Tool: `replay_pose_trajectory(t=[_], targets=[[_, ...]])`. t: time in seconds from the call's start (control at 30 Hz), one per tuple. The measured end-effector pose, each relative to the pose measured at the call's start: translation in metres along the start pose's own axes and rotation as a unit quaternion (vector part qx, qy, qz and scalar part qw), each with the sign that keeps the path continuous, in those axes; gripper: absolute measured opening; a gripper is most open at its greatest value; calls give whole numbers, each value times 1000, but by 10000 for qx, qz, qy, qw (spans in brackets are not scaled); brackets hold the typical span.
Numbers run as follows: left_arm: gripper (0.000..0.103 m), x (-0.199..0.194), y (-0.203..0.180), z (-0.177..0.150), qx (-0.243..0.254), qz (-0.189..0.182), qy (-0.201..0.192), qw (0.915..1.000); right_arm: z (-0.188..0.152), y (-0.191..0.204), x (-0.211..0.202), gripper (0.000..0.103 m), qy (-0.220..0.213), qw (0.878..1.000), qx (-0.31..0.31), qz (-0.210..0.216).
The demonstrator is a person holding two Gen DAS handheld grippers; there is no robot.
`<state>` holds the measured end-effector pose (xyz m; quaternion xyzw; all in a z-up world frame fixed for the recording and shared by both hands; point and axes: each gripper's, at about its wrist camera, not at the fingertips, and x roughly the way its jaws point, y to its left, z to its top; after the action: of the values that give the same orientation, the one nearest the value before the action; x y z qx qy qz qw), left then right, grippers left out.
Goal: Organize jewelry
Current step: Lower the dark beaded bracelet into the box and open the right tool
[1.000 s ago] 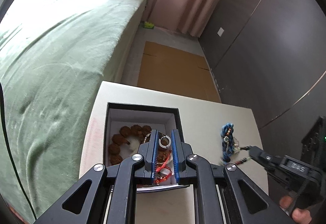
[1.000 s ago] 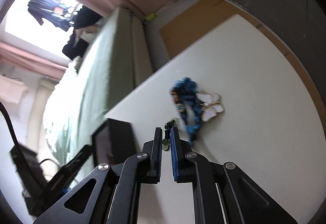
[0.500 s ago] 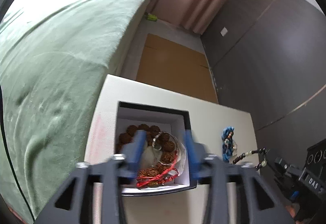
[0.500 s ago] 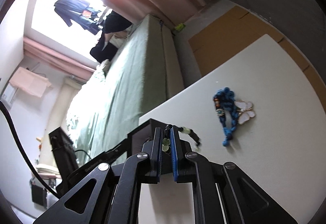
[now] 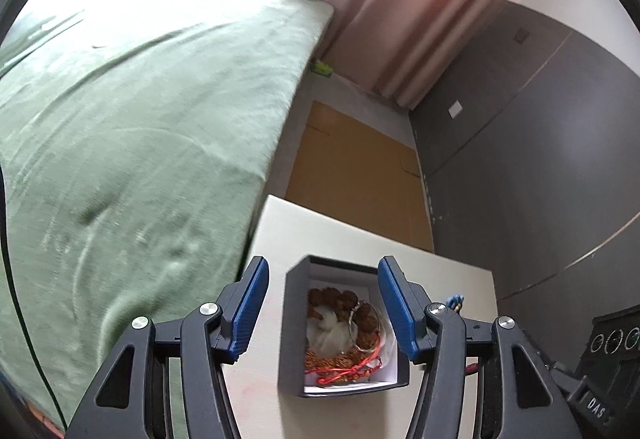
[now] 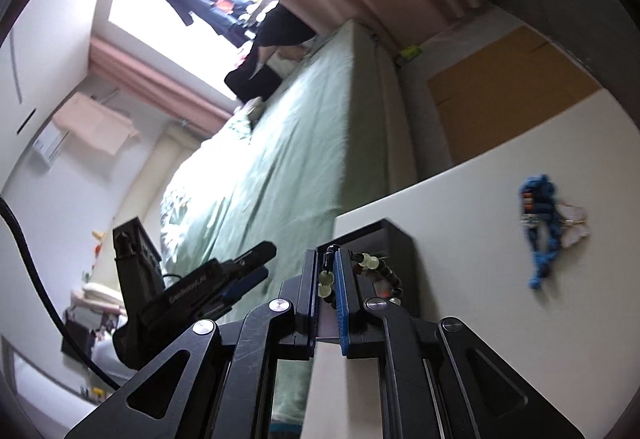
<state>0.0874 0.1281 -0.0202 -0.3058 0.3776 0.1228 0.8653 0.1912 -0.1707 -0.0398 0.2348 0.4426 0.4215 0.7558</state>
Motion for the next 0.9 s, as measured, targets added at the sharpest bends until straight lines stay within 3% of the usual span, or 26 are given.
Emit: replay_pose_trajectory(t=[0.2,0.27,0.3,0.37,0.5,0.57,0.9], targets=[[58,-4,14,5,-163,-27,-40,9999,-2,18,33,10,16,9991,-7,430],[58,-4,15,4,-160,-17,-37,9999,-5,13,45,12,81,9999,43,95],[58,-4,15,4,-144,-15,-32,9999,-7,8,54,17,270,9994,74,-200],[58,-4,14,4,-111,-12,-17,9999,-10,-6,62,42,517,9970,290,-506],[58,-2,14,4,-138,-46,1,9999,-7,-21,49,55,424,9950,456,-775],[58,-1,11,3,-110,-54,9,9999,-4,-25,34,66,268,9953,490,-787],[58,10,-25,-14,373,-132,172,9991,2,-47,-18,70,-57,9902,732,-1190]])
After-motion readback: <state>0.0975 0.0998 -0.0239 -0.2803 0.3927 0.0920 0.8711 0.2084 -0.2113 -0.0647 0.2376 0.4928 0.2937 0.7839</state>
